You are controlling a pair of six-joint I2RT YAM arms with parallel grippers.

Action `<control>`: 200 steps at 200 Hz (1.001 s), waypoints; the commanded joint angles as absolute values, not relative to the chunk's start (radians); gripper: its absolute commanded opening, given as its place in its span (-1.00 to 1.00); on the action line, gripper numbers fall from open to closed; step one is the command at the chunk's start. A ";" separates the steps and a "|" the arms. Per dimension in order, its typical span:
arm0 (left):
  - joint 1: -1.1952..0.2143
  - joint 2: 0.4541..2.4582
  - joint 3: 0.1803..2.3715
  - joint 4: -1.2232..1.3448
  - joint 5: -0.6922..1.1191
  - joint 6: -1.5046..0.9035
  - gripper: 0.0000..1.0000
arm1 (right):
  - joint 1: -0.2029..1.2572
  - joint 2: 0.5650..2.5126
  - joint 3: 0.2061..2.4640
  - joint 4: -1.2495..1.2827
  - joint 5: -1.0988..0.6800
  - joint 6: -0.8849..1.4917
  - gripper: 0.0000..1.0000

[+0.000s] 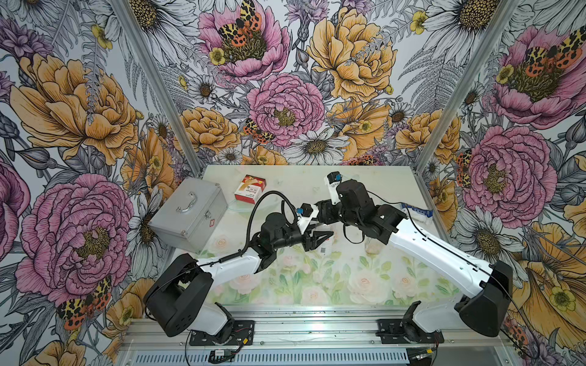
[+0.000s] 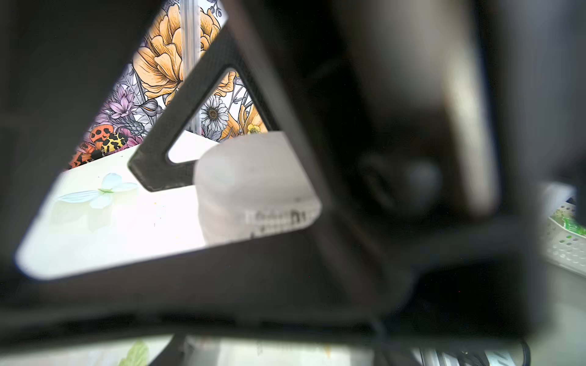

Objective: Screw on the bottle caps
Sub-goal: Screw the bottle cap onto the plastic bottle.

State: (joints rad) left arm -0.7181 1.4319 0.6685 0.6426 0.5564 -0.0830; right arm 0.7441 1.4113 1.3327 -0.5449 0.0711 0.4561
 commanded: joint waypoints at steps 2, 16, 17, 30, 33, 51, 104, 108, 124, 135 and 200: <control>-0.737 1.391 0.661 0.710 0.606 -0.055 0.01 | 0.717 1.372 1.368 -0.534 0.035 0.447 0.32; -0.733 1.390 0.663 0.708 0.618 -0.052 0.01 | 0.714 1.324 1.349 -0.534 -0.068 0.409 0.33; -0.733 1.390 0.663 0.708 0.618 -0.051 0.01 | 0.714 1.321 1.346 -0.534 -0.076 0.406 0.32; -0.730 1.387 0.664 0.701 0.630 -0.048 0.01 | 0.711 1.271 1.317 -0.535 -0.172 0.368 0.32; -0.730 1.386 0.666 0.698 0.633 -0.046 0.01 | 0.710 1.261 1.308 -0.535 -0.189 0.361 0.32; -0.726 1.372 0.667 0.677 0.644 -0.032 0.01 | 0.700 1.194 1.258 -0.535 -0.253 0.311 0.32; -0.724 1.337 0.661 0.618 0.770 0.099 0.03 | 0.661 1.114 1.192 -0.535 -0.516 0.029 0.25; -0.724 1.335 0.663 0.606 0.779 0.111 0.03 | 0.660 1.113 1.194 -0.534 -0.535 0.005 0.25; -0.726 1.323 0.666 0.575 0.805 0.153 0.03 | 0.660 1.106 1.208 -0.534 -0.595 -0.060 0.28; -0.730 1.313 0.664 0.571 0.830 0.168 0.04 | 0.660 1.104 1.216 -0.535 -0.613 -0.091 0.28; -0.733 1.278 0.669 0.546 0.881 0.178 0.05 | 0.664 1.113 1.188 -0.534 -0.698 -0.259 0.17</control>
